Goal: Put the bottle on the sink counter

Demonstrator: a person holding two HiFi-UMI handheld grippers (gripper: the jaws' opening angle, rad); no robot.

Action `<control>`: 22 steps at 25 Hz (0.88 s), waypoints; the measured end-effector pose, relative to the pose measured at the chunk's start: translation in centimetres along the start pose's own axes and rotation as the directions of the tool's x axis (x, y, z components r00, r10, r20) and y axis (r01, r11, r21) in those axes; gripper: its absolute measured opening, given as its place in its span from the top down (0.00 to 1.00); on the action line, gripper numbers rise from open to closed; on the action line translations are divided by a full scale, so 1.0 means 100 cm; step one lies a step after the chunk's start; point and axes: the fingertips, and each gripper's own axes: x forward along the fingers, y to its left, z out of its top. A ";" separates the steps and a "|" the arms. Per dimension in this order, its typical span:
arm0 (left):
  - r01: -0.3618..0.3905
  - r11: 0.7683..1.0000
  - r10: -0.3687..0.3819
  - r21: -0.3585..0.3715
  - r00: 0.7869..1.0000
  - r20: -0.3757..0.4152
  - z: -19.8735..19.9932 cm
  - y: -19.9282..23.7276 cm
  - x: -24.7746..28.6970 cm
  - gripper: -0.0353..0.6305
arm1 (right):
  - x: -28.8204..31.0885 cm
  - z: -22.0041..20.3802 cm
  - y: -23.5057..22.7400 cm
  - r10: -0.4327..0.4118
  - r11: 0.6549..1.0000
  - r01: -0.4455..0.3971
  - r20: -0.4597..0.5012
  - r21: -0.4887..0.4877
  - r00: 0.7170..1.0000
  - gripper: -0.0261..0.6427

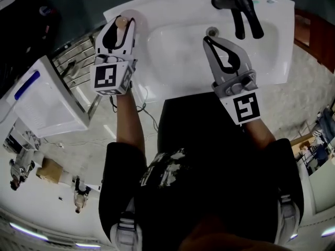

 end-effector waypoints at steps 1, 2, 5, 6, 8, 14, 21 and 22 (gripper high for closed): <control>0.001 1.000 -0.001 0.002 1.000 -0.006 -0.002 0.001 0.002 0.72 | 0.001 0.000 -0.001 -0.001 1.000 0.001 0.003 0.004 1.000 0.97; 0.003 1.000 -0.003 0.005 1.000 -0.013 -0.004 0.001 0.004 0.72 | 0.002 -0.001 -0.003 -0.004 1.000 0.004 0.004 0.007 1.000 0.97; 0.011 1.000 -0.011 0.022 1.000 -0.016 -0.005 -0.001 0.008 0.72 | 0.001 -0.003 -0.005 -0.012 1.000 0.012 0.000 0.015 1.000 0.97; 0.014 1.000 -0.013 0.026 1.000 -0.013 -0.005 -0.002 0.008 0.72 | 0.001 -0.005 -0.005 -0.011 1.000 0.011 -0.003 0.015 1.000 0.97; 0.017 0.999 -0.017 0.029 1.000 -0.008 -0.004 -0.002 0.009 0.72 | 0.001 -0.007 -0.004 -0.005 1.000 0.005 -0.009 0.014 1.000 0.97; 0.039 0.996 -0.036 0.084 0.999 -0.038 -0.008 -0.009 0.007 0.71 | 0.000 -0.005 0.001 0.002 0.999 -0.002 0.002 0.040 1.000 0.97; 0.020 0.996 -0.016 0.081 0.999 -0.041 -0.009 -0.014 0.004 0.71 | -0.012 -0.002 0.005 -0.005 0.999 0.005 0.007 0.032 1.000 0.97; 0.021 0.996 -0.017 0.085 0.999 -0.042 -0.008 -0.015 0.004 0.71 | -0.014 -0.001 0.004 -0.009 0.999 0.009 0.008 0.031 1.000 0.97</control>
